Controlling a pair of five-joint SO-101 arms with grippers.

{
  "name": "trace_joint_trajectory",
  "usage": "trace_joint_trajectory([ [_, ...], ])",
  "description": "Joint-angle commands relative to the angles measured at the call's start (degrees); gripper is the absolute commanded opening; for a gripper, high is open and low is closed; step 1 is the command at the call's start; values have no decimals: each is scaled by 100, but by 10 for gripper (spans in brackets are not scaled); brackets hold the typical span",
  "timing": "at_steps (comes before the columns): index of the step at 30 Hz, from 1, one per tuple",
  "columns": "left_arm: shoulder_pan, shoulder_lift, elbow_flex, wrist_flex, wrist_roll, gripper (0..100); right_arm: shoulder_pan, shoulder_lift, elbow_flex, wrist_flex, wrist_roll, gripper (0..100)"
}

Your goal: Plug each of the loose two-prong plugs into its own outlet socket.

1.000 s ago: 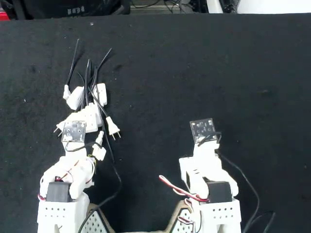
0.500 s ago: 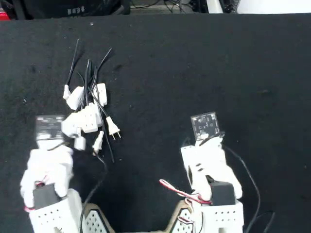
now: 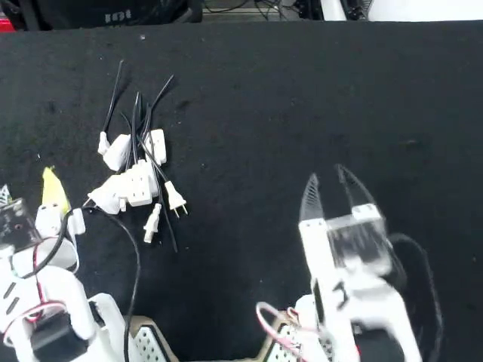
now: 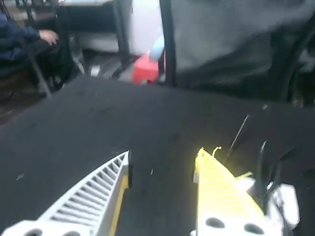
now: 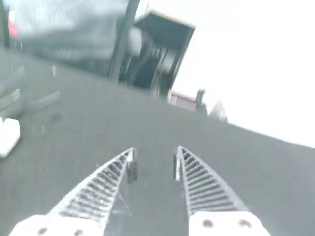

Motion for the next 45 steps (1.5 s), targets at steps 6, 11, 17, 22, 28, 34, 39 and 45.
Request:
trace_joint_trajectory([
  [6,1007,2655,-1736,563,79,217,53,1666,-2844,721,-105,127],
  [11,1824,4870,-2185,738,167,218,35,3468,-3196,686,-431,127],
  [17,2457,6813,-2774,730,607,219,-703,4971,-2422,114,-1196,127],
  [22,2686,8018,-3196,730,1231,291,-976,5402,-936,-1160,-1327,127],
  [28,2703,8949,-3547,202,1521,281,-993,5323,1015,-3112,-1284,127],
  [34,2703,9451,-3486,158,1521,281,-1011,5156,1534,-3657,-1275,127],
  [39,2738,9793,-3477,141,1556,281,-993,5103,1552,-3657,-1275,127],
  [45,2897,10004,-3503,123,1521,215,-993,5103,1560,-3666,-1310,127],
])
